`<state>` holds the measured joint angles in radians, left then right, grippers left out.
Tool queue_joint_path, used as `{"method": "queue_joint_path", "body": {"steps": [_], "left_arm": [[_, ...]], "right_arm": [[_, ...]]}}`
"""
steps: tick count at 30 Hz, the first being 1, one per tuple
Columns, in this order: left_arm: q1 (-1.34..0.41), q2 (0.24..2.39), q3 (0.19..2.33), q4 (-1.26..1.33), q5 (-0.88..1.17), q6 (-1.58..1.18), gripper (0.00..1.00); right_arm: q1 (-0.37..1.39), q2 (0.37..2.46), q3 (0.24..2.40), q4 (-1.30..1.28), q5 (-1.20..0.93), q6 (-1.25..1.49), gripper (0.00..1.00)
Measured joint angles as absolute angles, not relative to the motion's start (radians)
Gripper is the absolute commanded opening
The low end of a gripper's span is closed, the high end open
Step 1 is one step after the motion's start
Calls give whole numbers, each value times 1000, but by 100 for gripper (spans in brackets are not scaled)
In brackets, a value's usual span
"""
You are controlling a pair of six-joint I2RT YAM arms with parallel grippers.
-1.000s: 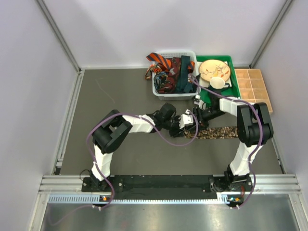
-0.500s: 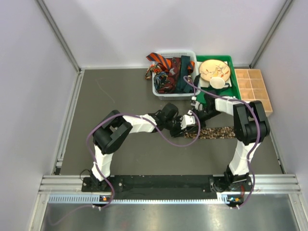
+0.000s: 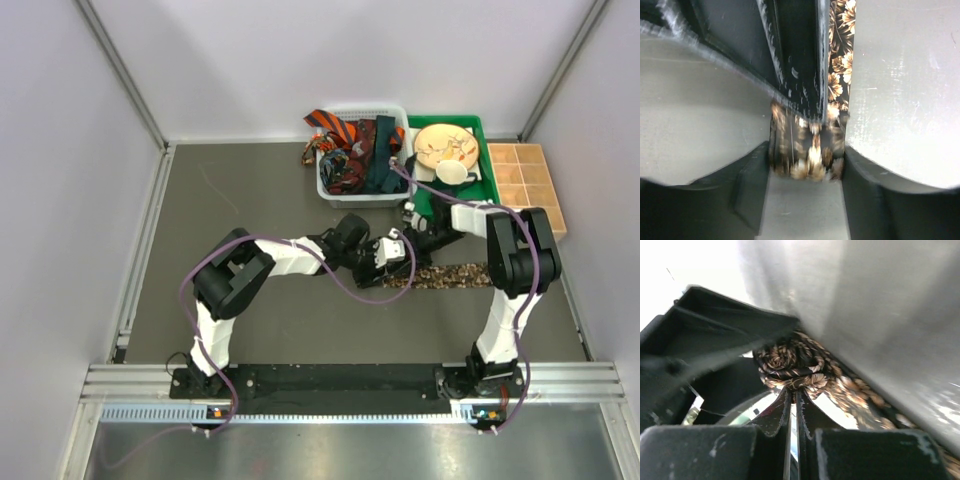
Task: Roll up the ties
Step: Roll the tie at the center of the board.
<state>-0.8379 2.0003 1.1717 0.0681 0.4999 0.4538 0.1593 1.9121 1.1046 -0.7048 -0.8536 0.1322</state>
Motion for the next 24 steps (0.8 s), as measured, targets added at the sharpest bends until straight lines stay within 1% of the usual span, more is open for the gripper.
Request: {"method": "queue_joint_path", "body": {"steps": [3, 8, 9, 11, 12, 14, 19, 24], "left_arm": [[-825, 1994, 1150, 97, 521, 455, 74], [-800, 1965, 1081, 167, 563, 453, 79], [-794, 1958, 1063, 185, 574, 447, 83], [-779, 1944, 1022, 233, 602, 435, 87], [-774, 1940, 1008, 249, 615, 431, 93], [-765, 1937, 981, 297, 644, 416, 99], [-759, 1948, 956, 403, 703, 374, 99], [-774, 2010, 992, 499, 736, 329, 99]], "right_arm": [[130, 1922, 1098, -707, -853, 132, 0], [101, 1925, 1087, -716, -849, 125, 0], [98, 1925, 1086, -719, -846, 123, 0], [93, 1925, 1086, -725, -836, 120, 0], [91, 1925, 1086, -727, -831, 117, 0], [87, 1925, 1086, -732, -820, 113, 0], [72, 1925, 1086, -744, -776, 105, 0], [69, 1925, 1086, -751, -741, 99, 0]]}}
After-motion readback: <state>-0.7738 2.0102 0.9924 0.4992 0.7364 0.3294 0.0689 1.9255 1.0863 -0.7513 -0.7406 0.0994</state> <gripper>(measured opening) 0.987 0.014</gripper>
